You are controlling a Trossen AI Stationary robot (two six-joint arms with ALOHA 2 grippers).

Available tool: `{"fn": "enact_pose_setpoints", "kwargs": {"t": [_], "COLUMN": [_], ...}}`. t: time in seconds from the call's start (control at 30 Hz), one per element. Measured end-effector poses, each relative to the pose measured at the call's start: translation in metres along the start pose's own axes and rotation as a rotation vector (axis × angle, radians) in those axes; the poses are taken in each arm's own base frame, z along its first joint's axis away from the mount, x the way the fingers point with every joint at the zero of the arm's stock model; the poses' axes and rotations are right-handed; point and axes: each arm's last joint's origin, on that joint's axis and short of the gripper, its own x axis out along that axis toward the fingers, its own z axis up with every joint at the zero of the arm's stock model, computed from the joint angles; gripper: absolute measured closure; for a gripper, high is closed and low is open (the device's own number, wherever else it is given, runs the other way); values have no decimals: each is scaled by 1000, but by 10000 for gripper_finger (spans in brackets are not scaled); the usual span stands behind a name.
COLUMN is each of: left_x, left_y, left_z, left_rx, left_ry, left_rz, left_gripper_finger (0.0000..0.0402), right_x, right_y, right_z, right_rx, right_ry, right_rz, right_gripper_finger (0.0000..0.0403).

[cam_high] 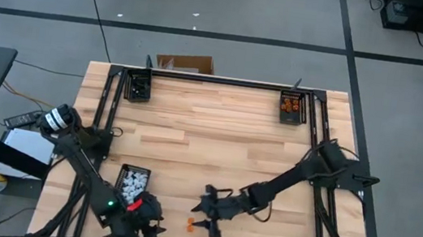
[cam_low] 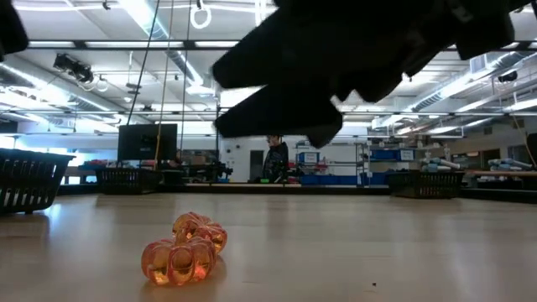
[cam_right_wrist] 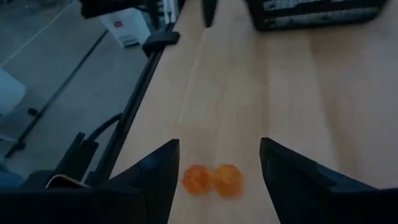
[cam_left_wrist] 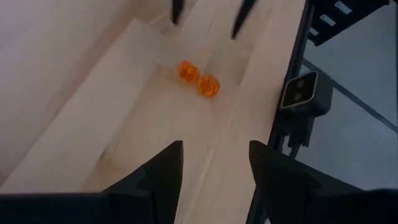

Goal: Sort Halloween decoration
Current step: Put the orange pumpkin toy into the top right black basket

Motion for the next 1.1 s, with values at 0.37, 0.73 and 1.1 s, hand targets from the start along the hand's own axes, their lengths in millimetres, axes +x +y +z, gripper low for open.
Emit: {"fn": "enact_pose_setpoints", "kwargs": {"t": [0.37, 0.73, 1.1], "left_x": [-9, -9, -7], "left_y": [-1, -1, 3], "left_z": [-16, -17, -14], "left_rx": [-36, -49, -46], "left_ry": [31, 34, 33], "left_rz": [8, 13, 39], "left_gripper_finger": [208, 208, 208], "right_x": [43, 41, 41], "right_y": [-1, -4, -5], "right_z": [-18, -27, -28], "right_rx": [15, -9, -79], "right_ry": [61, 144, 171], "right_rz": [10, -42, -33], "right_gripper_finger": [179, 197, 233]}}
